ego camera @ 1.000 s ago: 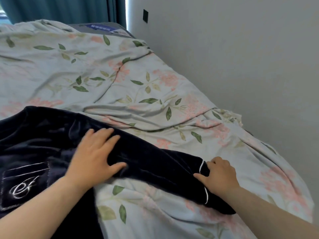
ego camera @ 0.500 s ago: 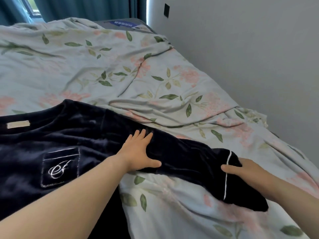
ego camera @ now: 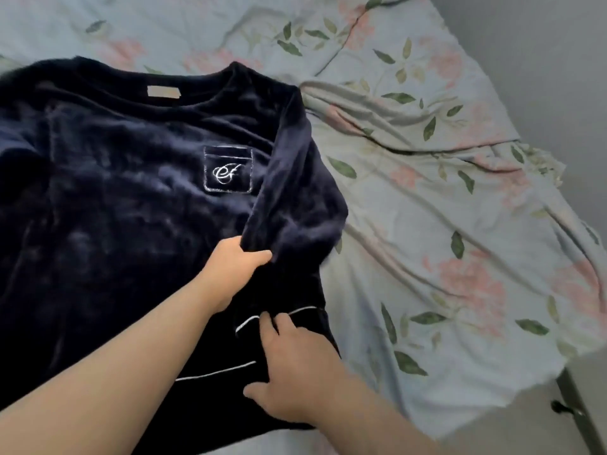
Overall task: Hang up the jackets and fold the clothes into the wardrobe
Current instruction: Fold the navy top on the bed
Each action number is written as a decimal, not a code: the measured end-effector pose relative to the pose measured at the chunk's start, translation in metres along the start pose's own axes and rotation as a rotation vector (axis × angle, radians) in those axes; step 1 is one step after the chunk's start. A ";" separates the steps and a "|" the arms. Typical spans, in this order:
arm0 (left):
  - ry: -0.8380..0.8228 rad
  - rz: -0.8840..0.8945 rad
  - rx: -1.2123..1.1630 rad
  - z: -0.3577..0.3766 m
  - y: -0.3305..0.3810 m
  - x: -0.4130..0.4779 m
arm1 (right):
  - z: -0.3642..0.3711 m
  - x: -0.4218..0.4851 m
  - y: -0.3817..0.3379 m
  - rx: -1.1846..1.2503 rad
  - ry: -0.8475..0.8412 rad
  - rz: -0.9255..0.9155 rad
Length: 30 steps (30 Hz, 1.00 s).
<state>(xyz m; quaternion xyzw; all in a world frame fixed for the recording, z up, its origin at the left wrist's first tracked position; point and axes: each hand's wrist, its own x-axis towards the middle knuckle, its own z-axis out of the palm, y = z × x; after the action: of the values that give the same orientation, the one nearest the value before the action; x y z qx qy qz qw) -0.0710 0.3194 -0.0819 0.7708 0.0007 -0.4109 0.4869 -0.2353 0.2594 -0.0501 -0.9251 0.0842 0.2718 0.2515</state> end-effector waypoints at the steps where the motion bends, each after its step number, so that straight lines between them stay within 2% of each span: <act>1: 0.034 -0.032 -0.084 -0.006 -0.016 -0.008 | 0.012 -0.013 -0.004 0.149 0.043 0.050; 2: 0.049 -0.063 -0.142 -0.011 -0.032 -0.018 | 0.023 -0.026 -0.006 0.278 0.138 0.128; 3: 0.051 -0.088 -0.181 -0.013 -0.046 -0.028 | 0.031 -0.035 -0.003 0.344 0.301 0.219; 4: 0.048 -0.111 -0.210 -0.014 -0.059 -0.040 | 0.037 -0.042 0.001 0.320 0.449 0.308; 5: 0.037 -0.135 -0.198 -0.011 -0.070 -0.050 | 0.041 -0.046 0.008 0.280 0.543 0.388; 6: 0.009 -0.156 -0.166 -0.007 -0.079 -0.059 | 0.043 -0.048 0.015 0.294 0.559 0.481; 8: -0.083 -0.181 -0.122 0.001 -0.089 -0.073 | 0.039 -0.046 0.020 0.465 0.500 0.645; 10: -0.165 -0.188 -0.147 0.006 -0.087 -0.086 | 0.035 -0.043 0.024 0.473 0.510 0.723; 12: -0.251 -0.161 -0.178 0.011 -0.082 -0.100 | 0.029 -0.043 0.026 0.453 0.457 0.753; 15: -0.200 -0.170 -0.210 0.017 -0.081 -0.117 | 0.016 -0.046 0.023 0.659 0.406 0.717; 17: -0.244 -0.253 -0.517 0.014 -0.086 -0.126 | 0.012 -0.050 0.022 0.758 0.370 0.660; 19: -0.359 -0.277 -0.754 0.007 -0.096 -0.133 | 0.015 -0.053 0.017 1.040 0.244 0.650; 21: -0.374 -0.278 -0.663 0.006 -0.110 -0.138 | 0.025 -0.052 0.016 1.206 0.166 0.687; 23: -0.239 -0.287 -0.367 0.013 -0.126 -0.140 | 0.035 -0.049 0.020 1.065 0.215 0.749; 25: -0.162 -0.300 -0.183 0.020 -0.139 -0.140 | 0.044 -0.052 0.022 0.904 0.291 0.793; 28: -0.172 -0.272 -0.010 0.023 -0.144 -0.140 | 0.055 -0.065 0.022 0.775 0.288 0.769; 30: -0.232 -0.226 0.105 0.022 -0.144 -0.139 | 0.058 -0.070 0.022 0.673 0.169 0.715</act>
<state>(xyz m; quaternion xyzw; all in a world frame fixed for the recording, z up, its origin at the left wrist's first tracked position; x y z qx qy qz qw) -0.2349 0.4336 -0.1057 0.7377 0.0096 -0.5485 0.3936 -0.3273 0.2711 -0.0631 -0.7246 0.4993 0.2231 0.4193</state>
